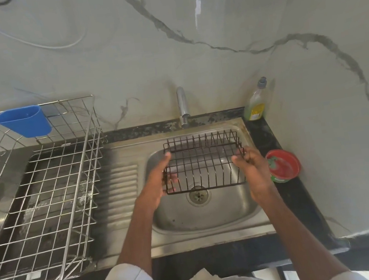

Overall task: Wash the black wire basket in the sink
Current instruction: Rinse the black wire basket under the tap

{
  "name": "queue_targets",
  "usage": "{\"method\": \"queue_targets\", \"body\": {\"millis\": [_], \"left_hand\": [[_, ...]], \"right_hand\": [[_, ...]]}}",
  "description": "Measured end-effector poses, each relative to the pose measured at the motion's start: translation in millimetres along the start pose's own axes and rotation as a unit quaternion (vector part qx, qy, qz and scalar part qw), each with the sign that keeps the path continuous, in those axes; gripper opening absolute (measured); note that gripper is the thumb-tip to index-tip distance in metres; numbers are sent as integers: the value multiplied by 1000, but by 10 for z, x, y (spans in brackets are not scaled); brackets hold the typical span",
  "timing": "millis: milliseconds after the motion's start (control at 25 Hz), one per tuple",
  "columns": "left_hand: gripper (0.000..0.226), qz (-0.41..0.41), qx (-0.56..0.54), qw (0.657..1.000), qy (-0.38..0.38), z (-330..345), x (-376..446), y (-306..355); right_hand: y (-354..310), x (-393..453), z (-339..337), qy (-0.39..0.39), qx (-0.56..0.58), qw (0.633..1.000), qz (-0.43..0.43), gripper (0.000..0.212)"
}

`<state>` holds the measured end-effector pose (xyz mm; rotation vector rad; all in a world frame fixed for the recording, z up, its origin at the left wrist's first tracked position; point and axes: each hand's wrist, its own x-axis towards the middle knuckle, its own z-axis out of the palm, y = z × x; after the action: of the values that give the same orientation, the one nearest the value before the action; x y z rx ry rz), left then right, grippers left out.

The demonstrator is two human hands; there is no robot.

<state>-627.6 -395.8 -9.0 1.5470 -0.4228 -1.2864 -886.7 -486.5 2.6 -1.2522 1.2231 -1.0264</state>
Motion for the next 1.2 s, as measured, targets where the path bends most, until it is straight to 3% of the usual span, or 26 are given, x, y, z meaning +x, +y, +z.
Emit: {"method": "queue_targets", "body": {"millis": [80,160,240,320,480,520,640,680,760,880,960,1040,1120,1200], "left_hand": [[60,66,-2,998,10,46,-8,30],[51,132,-29,991,12,58,-5,28],[51,141,-10,990,12,45,-42,-104],[53,116,18,993,22,44,-86,-264],[49,135,-27,990,5,-36,-60,-191],[55,132,-32,991,2,-40,-49,-166],[91,84,50,995,10,55,-111,-175],[97,79,63,995,5,51,-124,-178],[87,78,24,996,-28,2,-106,-107],[55,50,-141,985,-82,15,-41,37],[41,18,-184,980,-77,181,-10,104],[43,12,-221,973,-68,361,33,179],[49,21,-242,967,-70,574,32,299],[40,40,-218,973,-58,761,55,335]], "right_hand": [[-128,-34,8,-14,3,997,-82,6],[-139,-57,57,9,27,990,-140,29],[45,-103,117,25,19,995,-98,38],[209,-158,123,24,-16,1000,-8,34],[161,-117,70,31,10,996,-79,35],[179,-104,99,40,-2,996,-83,34],[446,-44,135,47,-27,998,38,35],[559,-16,83,49,-14,998,41,37],[714,140,-96,43,15,998,31,36],[645,283,-286,8,23,999,45,26],[642,300,-361,-5,-7,998,66,22],[678,279,-432,-14,-76,995,67,12],[666,298,-549,11,-147,988,46,10],[584,432,-680,95,-253,963,5,21]]}}
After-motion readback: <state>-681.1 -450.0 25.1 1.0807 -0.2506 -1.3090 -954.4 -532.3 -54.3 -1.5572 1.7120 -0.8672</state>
